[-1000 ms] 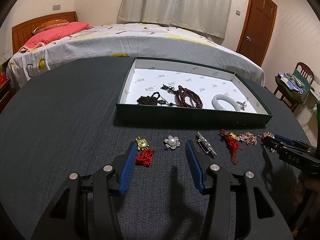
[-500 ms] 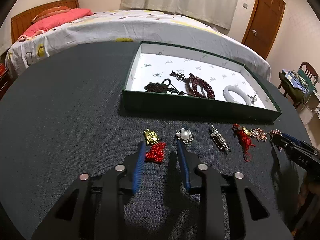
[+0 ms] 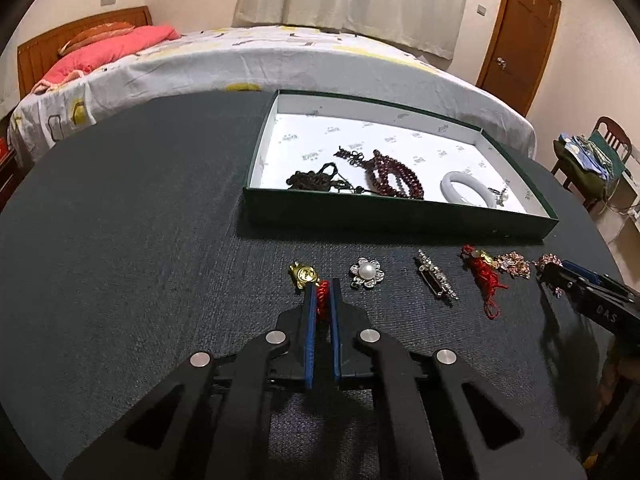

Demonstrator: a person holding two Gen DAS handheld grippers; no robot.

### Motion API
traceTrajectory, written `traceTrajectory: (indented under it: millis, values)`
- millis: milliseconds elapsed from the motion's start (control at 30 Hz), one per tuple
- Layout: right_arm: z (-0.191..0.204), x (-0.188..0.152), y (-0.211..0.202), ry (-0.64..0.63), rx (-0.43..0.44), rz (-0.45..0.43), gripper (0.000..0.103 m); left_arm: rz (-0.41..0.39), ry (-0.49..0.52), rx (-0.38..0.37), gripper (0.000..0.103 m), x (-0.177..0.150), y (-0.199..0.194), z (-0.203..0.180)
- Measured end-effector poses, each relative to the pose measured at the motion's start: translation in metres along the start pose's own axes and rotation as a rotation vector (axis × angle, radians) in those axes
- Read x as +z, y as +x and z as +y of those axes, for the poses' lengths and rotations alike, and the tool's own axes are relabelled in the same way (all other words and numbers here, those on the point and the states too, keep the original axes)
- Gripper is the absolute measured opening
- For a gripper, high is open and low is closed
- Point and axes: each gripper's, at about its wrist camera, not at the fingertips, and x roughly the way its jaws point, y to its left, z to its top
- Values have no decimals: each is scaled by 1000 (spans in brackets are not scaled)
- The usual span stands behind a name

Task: Organize jewelry
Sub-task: 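Close the left tool on the red flower brooch while the right tool grips the gold pearl cluster brooch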

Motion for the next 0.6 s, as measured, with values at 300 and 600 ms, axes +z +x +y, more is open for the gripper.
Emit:
traceTrajectory:
  millis: [300, 600]
  values:
    - [0, 0, -4, 6, 9, -11, 48, -37, 28, 9, 7, 3, -8, -4]
    - [2, 4, -15, 10, 22, -44, 48, -87, 21, -7, 7, 13, -23, -7]
